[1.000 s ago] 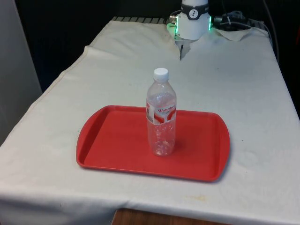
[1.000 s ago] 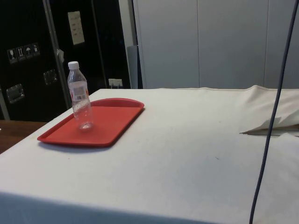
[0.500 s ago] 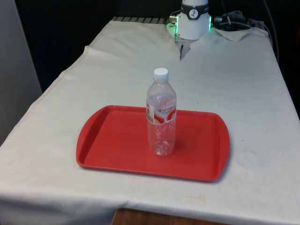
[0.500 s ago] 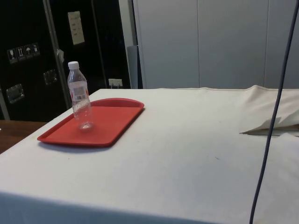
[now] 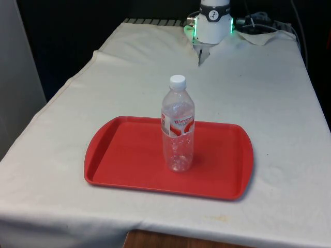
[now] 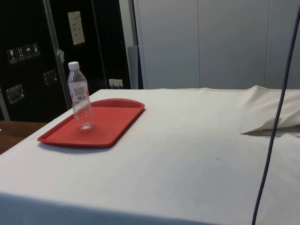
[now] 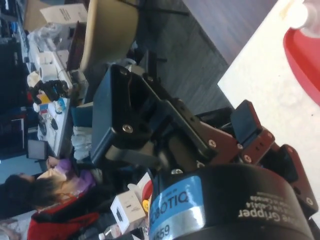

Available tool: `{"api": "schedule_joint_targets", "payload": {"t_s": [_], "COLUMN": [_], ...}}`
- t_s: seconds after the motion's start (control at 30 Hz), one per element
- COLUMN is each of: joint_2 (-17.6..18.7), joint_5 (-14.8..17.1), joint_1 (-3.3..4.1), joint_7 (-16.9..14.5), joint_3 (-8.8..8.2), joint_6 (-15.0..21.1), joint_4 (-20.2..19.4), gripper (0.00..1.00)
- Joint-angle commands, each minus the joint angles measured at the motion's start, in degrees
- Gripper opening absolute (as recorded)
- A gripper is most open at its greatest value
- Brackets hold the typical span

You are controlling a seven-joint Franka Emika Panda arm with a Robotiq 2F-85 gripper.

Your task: Place the bottle upright on the tray.

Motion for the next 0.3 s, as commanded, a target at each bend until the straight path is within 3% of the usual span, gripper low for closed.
{"api": "schedule_joint_targets", "payload": {"t_s": [0.0, 0.27], "joint_2": [0.5, 1.3], "joint_5": [-0.3, -0.1], "joint_1": [-0.23, -0.34], "joint_7": [0.0, -0.3], "joint_3": [-0.29, -2.12], "joint_6": [0.0, -1.1], "joint_4": [0.4, 1.4], "gripper": [1.00, 1.00]}}
